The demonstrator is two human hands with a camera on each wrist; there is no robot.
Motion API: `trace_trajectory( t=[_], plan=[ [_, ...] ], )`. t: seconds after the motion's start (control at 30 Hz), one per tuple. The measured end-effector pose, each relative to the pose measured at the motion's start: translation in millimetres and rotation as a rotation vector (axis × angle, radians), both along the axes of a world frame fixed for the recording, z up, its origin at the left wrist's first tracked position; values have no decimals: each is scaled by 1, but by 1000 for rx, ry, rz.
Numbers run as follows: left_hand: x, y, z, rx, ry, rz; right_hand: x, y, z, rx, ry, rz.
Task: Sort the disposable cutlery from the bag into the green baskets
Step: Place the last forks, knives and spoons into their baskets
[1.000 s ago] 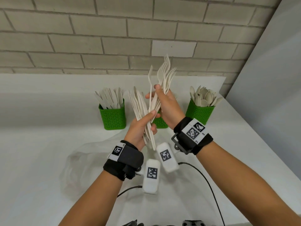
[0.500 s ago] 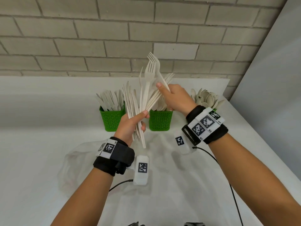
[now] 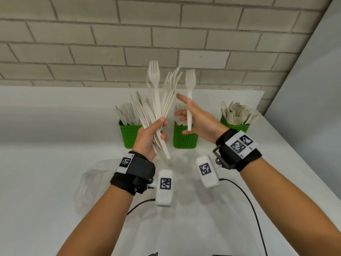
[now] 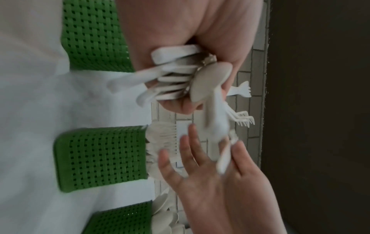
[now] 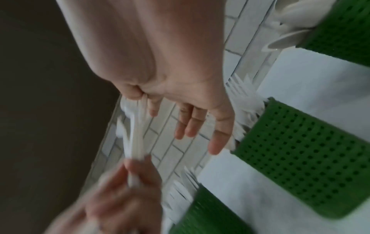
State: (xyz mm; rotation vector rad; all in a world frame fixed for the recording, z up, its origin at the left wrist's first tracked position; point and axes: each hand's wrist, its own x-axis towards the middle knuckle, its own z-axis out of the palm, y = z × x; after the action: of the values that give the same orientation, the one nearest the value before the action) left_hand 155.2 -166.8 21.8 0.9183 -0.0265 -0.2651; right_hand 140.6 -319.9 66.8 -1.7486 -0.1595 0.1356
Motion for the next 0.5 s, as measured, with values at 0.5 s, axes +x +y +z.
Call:
trace_trajectory(
  t=[0.5],
  plan=[
    [-19,-11,7,216,-107,-145,1,36,-15,42,-127,-45]
  ],
)
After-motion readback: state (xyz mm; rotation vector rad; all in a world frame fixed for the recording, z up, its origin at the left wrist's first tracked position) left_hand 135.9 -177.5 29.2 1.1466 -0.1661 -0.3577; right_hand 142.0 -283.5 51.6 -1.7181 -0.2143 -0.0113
